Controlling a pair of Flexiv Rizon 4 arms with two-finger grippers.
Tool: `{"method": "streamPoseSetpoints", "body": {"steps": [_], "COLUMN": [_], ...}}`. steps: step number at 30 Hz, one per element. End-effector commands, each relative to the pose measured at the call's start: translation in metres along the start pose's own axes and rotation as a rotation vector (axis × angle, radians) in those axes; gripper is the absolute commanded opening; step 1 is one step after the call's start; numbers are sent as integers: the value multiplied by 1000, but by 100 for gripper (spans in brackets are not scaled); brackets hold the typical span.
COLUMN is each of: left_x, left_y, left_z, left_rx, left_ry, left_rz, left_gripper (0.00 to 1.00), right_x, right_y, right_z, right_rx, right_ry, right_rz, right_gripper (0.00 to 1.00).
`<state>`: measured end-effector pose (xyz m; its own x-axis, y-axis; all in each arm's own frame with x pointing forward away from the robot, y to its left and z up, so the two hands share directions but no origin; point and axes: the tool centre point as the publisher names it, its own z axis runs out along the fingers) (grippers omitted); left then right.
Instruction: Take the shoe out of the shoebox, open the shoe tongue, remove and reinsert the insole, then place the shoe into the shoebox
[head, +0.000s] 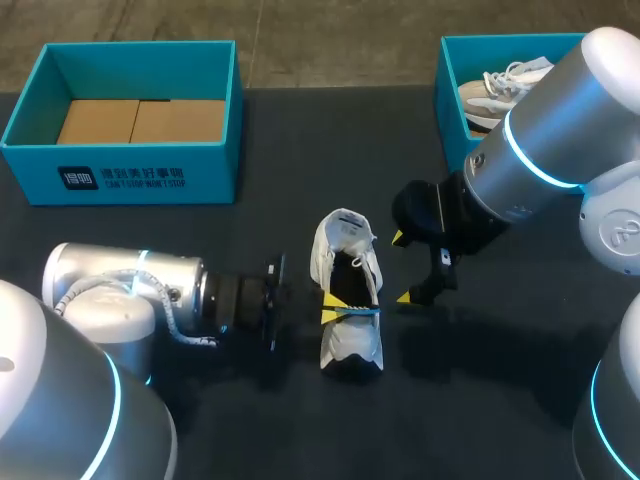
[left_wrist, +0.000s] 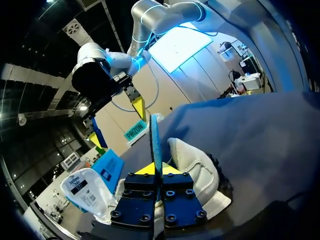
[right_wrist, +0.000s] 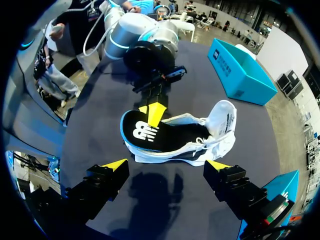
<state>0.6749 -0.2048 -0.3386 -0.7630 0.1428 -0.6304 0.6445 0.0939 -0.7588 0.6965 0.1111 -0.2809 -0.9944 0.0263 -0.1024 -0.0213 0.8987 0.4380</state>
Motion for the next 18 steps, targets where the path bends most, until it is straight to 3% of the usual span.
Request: {"method": "streamPoseSetpoints", "body": {"steps": [1, 14, 15, 16, 18], "left_x": [-3, -11, -12, -12, -13], "left_y": [7, 30, 28, 26, 18], "left_z": [3, 7, 6, 6, 6], "left_rx": [-6, -49, -49, -45, -34], "left_ry": [13, 0, -1, -4, -13], "left_rz": [8, 32, 33, 35, 39], "left_gripper": [0, 0, 24, 42, 43], "right_x": [1, 1, 1, 1, 1], "right_y": [0, 0, 0, 0, 0], "right_z": [1, 1, 1, 1, 1], "right_rx": [0, 0, 0, 0, 0], "right_ry": [-2, -2, -2, -2, -2], "right_rz": [-1, -1, -1, -1, -1], "right_gripper": [100, 100, 100, 100, 100]}}
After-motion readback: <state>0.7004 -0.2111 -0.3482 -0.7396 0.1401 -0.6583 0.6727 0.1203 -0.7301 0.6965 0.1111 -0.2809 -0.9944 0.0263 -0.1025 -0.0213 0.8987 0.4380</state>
